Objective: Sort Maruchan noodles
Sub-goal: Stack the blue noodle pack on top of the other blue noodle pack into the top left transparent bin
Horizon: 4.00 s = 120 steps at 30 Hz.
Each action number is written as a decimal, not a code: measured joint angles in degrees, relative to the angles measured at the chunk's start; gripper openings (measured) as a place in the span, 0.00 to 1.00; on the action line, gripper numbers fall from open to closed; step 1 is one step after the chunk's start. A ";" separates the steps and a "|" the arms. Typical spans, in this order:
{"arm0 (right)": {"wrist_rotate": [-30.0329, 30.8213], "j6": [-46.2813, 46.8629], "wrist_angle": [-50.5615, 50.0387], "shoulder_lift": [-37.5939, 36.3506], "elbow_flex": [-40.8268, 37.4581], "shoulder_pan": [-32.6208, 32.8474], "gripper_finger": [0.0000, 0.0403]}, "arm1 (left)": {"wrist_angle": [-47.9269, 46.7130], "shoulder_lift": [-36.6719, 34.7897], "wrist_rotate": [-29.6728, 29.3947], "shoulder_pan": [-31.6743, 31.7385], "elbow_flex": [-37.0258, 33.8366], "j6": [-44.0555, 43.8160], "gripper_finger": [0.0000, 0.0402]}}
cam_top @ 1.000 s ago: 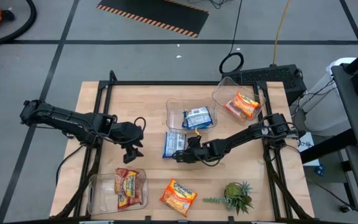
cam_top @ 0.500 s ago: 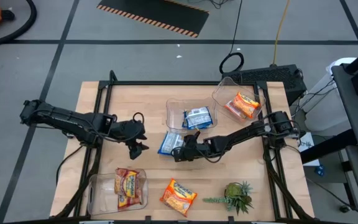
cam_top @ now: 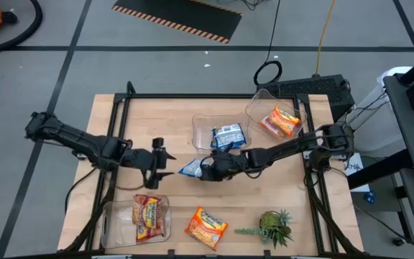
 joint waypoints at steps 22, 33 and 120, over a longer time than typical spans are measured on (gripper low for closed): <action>-1.40 3.77 4.97 -2.09 -1.11 -3.95 0.00 | 16.26 19.03 -4.04 2.82 -0.02 6.67 0.89; -2.70 2.37 5.00 -2.09 -1.11 -3.95 0.00 | 21.64 21.11 5.91 10.23 0.02 8.35 0.78; -1.64 -52.35 -28.19 -23.40 -1.07 -1.64 0.68 | 44.81 22.66 22.40 10.76 0.00 -19.33 0.32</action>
